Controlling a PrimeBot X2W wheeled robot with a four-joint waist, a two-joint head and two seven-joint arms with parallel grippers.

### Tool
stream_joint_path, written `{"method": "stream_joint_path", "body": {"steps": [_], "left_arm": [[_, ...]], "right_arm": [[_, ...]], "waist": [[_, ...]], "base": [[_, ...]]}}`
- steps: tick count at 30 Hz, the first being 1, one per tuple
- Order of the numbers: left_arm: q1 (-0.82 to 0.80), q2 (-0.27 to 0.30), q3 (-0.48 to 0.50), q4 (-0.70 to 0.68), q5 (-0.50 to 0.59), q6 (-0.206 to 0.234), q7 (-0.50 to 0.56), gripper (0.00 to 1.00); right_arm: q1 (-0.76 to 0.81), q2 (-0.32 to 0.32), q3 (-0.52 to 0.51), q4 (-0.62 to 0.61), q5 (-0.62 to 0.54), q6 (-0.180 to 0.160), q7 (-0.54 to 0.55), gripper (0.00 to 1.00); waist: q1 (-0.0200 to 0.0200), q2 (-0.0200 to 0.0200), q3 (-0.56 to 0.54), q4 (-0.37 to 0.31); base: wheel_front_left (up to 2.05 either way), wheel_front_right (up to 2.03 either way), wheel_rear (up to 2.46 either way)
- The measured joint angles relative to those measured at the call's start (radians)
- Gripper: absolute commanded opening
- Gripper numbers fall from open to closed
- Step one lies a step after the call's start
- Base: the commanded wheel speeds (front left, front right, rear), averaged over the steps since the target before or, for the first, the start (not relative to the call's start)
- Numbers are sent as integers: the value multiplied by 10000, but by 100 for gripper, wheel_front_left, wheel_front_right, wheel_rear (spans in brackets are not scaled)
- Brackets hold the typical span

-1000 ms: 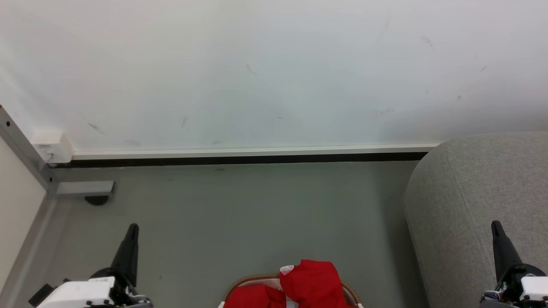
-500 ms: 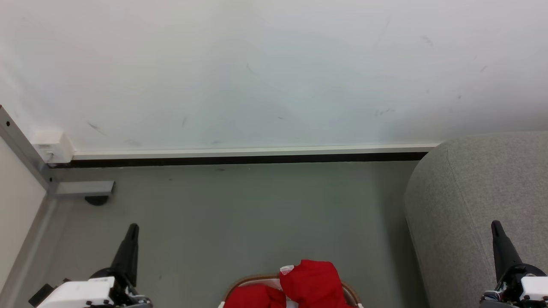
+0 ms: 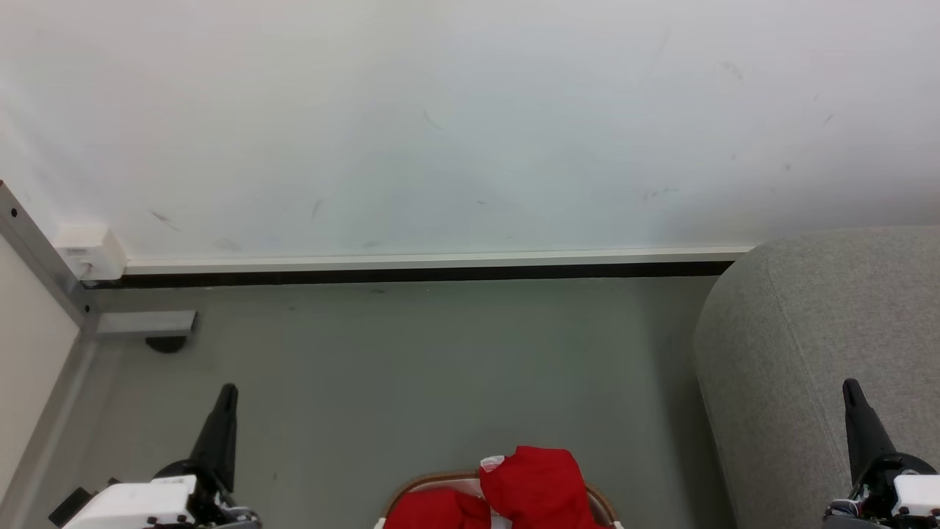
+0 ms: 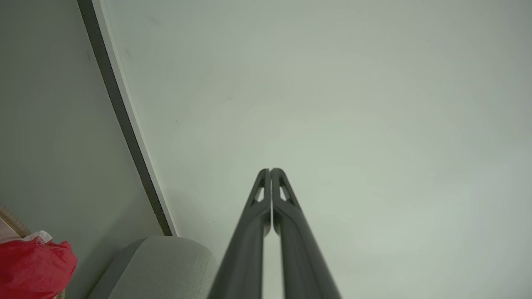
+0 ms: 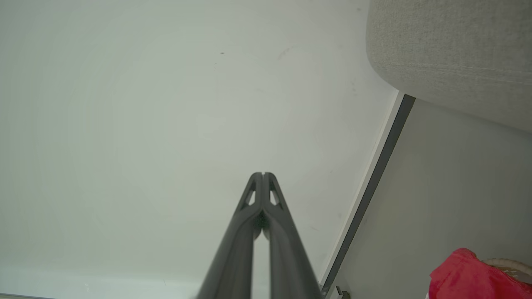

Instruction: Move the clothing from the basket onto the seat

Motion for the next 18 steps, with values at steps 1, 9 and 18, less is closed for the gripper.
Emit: {"method": "stream_joint_path", "body": {"steps": [1,9,18], "left_arm": [[0,-4,4,0,0,0,2,0],[170,-105,-21,196,-2,12,6,100],[390,-230,-73,221,153,-2,-268,100]], "right_arm": [[0,0,0,0,0,0,0,0],[165,117,56,165,0,0,4,100],[383,468,157,169,-445,0,-79,100]], "waist": [[0,0,0,0],[0,0,2,0],[0,0,7,5]], "base": [[0,0,0],[0,0,0],[0,0,0]]}}
